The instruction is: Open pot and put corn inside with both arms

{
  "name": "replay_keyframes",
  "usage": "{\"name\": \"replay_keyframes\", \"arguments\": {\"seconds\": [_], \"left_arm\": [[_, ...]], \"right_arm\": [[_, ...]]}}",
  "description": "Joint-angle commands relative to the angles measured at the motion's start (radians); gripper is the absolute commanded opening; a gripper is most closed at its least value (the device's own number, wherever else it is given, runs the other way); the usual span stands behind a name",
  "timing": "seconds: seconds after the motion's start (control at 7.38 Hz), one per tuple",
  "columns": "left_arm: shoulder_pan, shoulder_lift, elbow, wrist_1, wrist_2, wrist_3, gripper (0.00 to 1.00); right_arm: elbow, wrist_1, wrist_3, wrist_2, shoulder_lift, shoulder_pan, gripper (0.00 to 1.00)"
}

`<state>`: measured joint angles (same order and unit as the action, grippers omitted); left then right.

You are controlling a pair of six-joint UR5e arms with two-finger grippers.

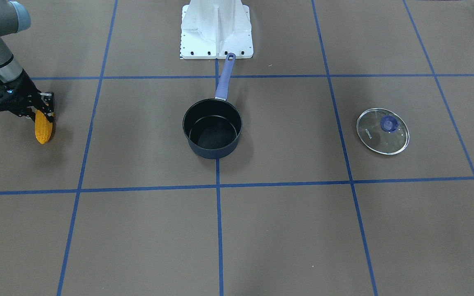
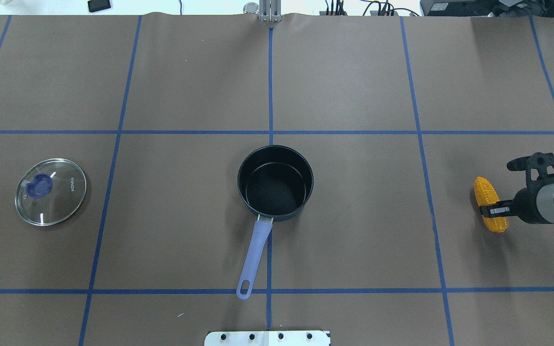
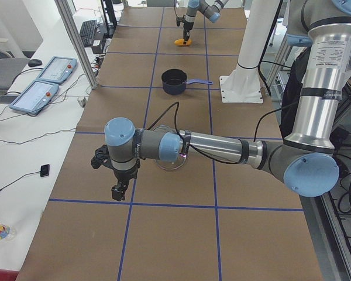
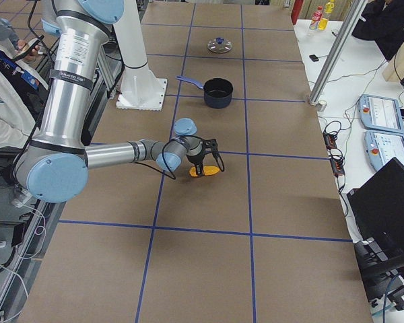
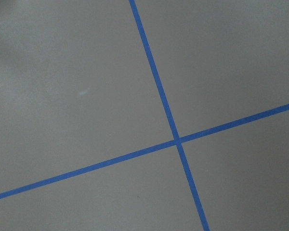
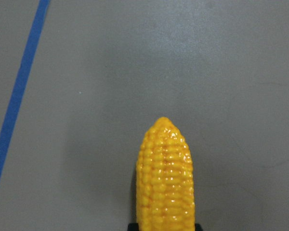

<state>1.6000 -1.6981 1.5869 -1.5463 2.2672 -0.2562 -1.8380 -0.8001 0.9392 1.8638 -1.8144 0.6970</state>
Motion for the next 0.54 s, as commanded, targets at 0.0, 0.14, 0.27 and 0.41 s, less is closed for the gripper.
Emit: {"name": "replay_keyframes", "arguments": {"seconds": [0.0,0.14,0.27,0.41], "left_arm": [[0.0,0.002,-0.002,0.0,0.0,0.0,0.98],[0.0,0.002,-0.002,0.0,0.001,0.0,0.98],[0.0,0.002,-0.002,0.002,0.0,0.0,0.98],[0.0,0.002,-0.004,0.002,0.0,0.0,0.98]], "right_arm": [[-0.006,-0.007,-0.019,0.046,0.094,0.07,0.0],[0.003,-0.026,-0.054,0.046,0.207,0.065,0.0],[-0.001,-0.142,-0.057,0.041,0.363,0.052,0.0],[-0.012,-0.348,-0.043,0.019,0.529,0.023,0.0]]}}
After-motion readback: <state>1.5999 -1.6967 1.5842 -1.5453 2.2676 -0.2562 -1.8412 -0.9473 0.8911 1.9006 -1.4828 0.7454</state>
